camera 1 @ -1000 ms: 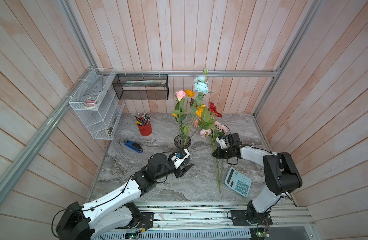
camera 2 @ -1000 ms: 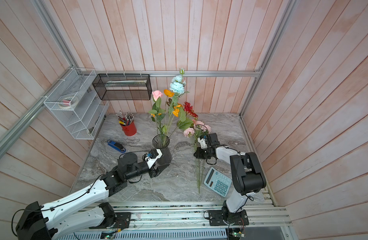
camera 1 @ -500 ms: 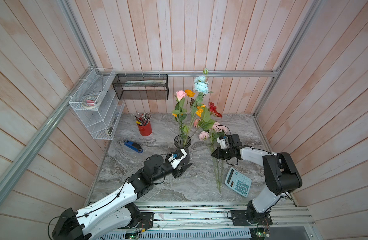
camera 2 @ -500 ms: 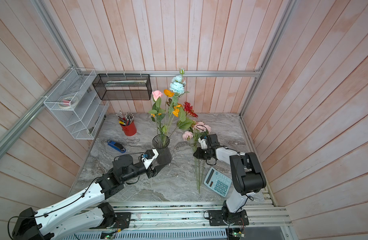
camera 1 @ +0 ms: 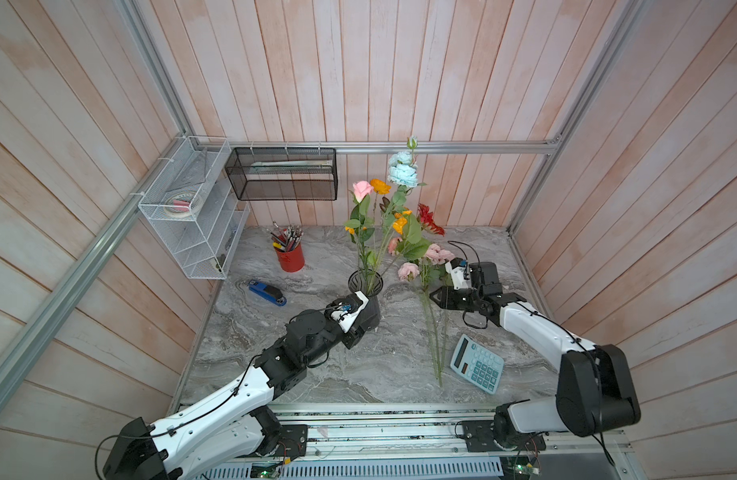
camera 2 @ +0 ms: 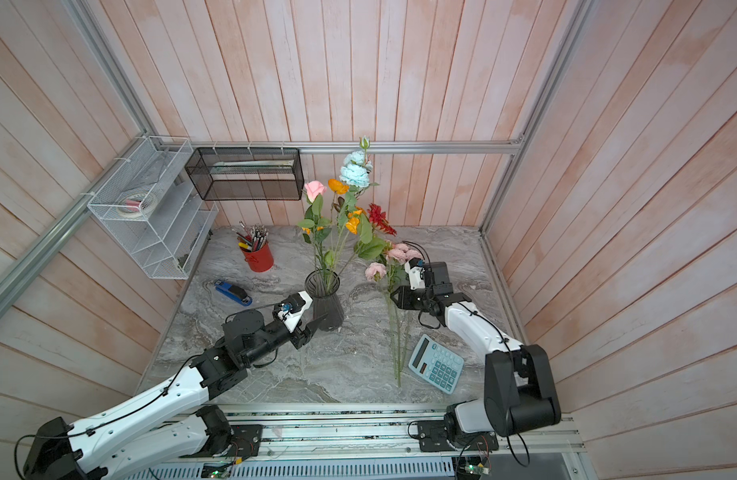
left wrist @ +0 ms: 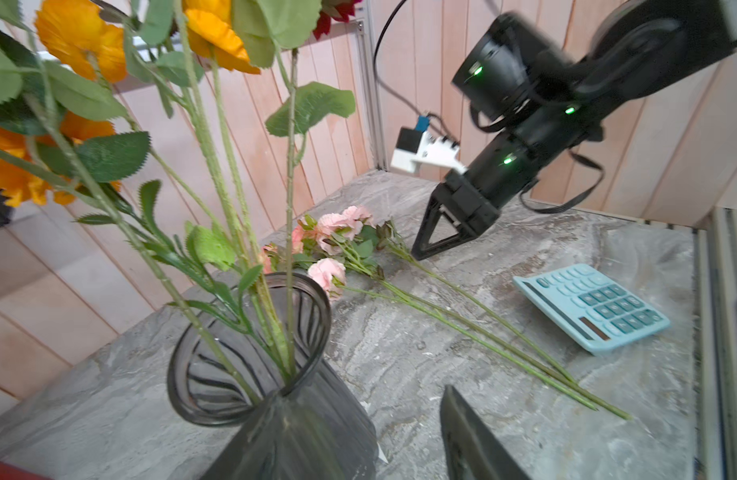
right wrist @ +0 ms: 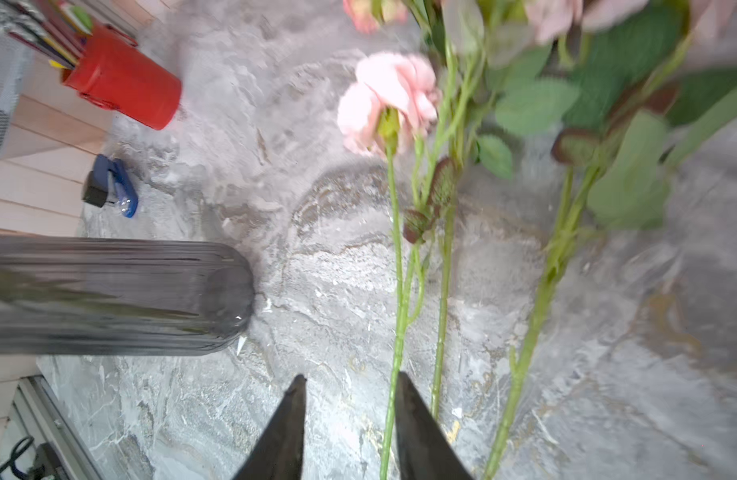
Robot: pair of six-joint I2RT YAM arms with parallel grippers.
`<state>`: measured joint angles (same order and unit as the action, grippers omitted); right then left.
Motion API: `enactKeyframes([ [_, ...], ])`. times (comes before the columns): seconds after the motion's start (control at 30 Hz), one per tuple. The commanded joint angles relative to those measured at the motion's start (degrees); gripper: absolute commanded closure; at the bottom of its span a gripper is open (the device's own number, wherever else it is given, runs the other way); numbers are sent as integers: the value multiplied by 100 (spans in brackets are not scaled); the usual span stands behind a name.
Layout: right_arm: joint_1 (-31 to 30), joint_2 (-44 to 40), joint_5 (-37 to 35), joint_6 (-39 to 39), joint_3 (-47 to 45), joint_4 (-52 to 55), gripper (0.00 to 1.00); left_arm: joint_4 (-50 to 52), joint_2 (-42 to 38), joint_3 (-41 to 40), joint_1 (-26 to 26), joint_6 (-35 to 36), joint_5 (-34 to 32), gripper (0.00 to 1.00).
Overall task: Pick out pink flowers from the vase
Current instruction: Place the flower at the center of the board, then pick up the flower from the vase.
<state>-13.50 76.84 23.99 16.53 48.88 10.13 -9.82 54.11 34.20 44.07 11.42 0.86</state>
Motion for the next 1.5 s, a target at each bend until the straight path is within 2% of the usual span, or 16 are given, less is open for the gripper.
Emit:
enactKeyframes([
  [0.0, -211, -691, -52, -172, -213, -193, 50, 59, 202, 491, -481, -153, -54, 44],
  [0.2, -722, -1772, 95, 98, -848, -1337, 24, -4, 657, 953, -1197, -483, 764, 57],
  [0.33, -1168, -2178, 302, 159, -1216, -1931, 2, 23, 994, 1255, -1415, -571, 1036, 60],
  [0.57, -2098, -2526, 159, -218, -1381, -2339, 2, 340, 1648, 1871, -1665, -612, 1442, 76],
  [0.77, -2358, -2526, 202, -263, -1318, -2446, 2, 410, 1959, 2117, -1684, -700, 1376, 76],
  [1.47, -2358, -2403, 213, -398, -1292, -2322, 2, 237, 2489, 2275, -1730, -731, 1118, 74],
])
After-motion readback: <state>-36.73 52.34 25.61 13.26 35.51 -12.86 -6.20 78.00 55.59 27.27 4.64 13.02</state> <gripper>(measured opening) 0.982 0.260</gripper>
